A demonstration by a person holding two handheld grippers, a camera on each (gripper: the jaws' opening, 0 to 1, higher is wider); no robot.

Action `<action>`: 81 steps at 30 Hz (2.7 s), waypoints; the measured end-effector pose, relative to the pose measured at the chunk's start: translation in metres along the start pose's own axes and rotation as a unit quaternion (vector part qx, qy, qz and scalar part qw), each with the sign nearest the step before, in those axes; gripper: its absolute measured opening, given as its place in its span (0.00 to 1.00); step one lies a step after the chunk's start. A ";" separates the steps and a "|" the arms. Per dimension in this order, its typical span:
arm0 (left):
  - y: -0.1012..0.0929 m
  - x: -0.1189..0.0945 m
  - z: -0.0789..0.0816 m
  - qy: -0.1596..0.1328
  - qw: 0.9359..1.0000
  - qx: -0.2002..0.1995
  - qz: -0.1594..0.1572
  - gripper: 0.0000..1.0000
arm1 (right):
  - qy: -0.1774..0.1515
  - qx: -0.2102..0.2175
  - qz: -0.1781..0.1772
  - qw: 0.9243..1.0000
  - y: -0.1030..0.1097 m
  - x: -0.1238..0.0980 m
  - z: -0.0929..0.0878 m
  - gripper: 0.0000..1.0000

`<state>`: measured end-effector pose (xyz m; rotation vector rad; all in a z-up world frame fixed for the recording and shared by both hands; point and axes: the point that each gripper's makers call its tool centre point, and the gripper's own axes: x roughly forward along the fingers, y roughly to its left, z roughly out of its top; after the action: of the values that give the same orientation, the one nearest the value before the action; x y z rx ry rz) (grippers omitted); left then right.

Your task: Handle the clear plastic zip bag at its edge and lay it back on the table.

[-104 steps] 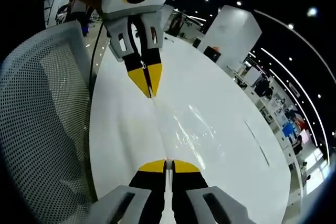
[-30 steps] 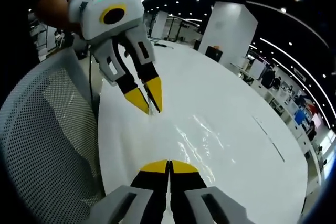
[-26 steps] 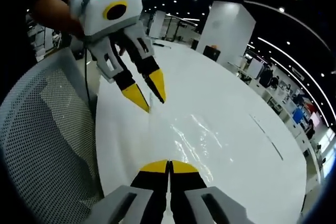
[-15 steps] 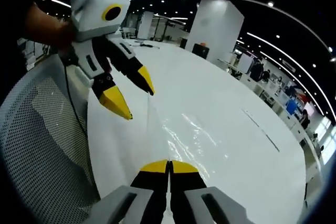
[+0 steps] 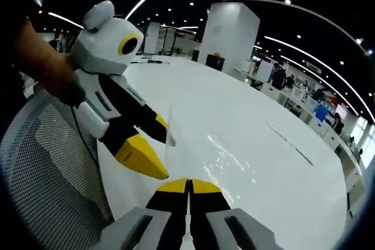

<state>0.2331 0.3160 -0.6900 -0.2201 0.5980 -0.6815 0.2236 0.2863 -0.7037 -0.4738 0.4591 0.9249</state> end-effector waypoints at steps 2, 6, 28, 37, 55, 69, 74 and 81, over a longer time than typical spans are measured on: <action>0.001 0.001 0.002 -0.001 1.000 -0.005 -0.001 0.32 | -0.008 0.002 0.003 1.000 0.002 0.000 0.003 0.00; 0.003 0.005 0.005 0.001 1.000 -0.018 -0.004 0.22 | -0.017 0.003 0.003 1.000 0.005 -0.002 0.010 0.00; 0.019 0.005 -0.005 0.037 0.999 0.014 0.028 0.00 | -0.066 0.023 -0.040 0.997 -0.025 -0.024 0.043 0.00; 0.023 0.001 -0.001 0.027 0.999 0.006 0.034 0.00 | -0.079 0.016 -0.064 0.995 -0.040 -0.037 0.056 0.00; 0.026 -0.006 0.008 0.009 0.999 0.021 0.032 0.06 | -0.039 -0.027 -0.085 0.995 -0.032 -0.023 0.034 0.00; 0.018 -0.049 -0.014 0.055 0.971 0.228 0.043 0.35 | 0.032 -0.115 -0.076 0.990 -0.028 0.019 -0.003 0.00; 0.024 -0.050 -0.027 0.063 0.965 0.244 0.070 0.41 | 0.045 -0.069 -0.036 0.996 -0.020 0.022 -0.025 0.08; 0.029 -0.058 -0.036 0.061 0.975 0.186 0.104 0.51 | 0.000 0.087 -0.041 0.995 -0.037 -0.016 -0.026 0.47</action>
<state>0.1912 0.3753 -0.7042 0.2326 0.5885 -0.5939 0.2418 0.2428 -0.7086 -0.3310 0.5120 0.7984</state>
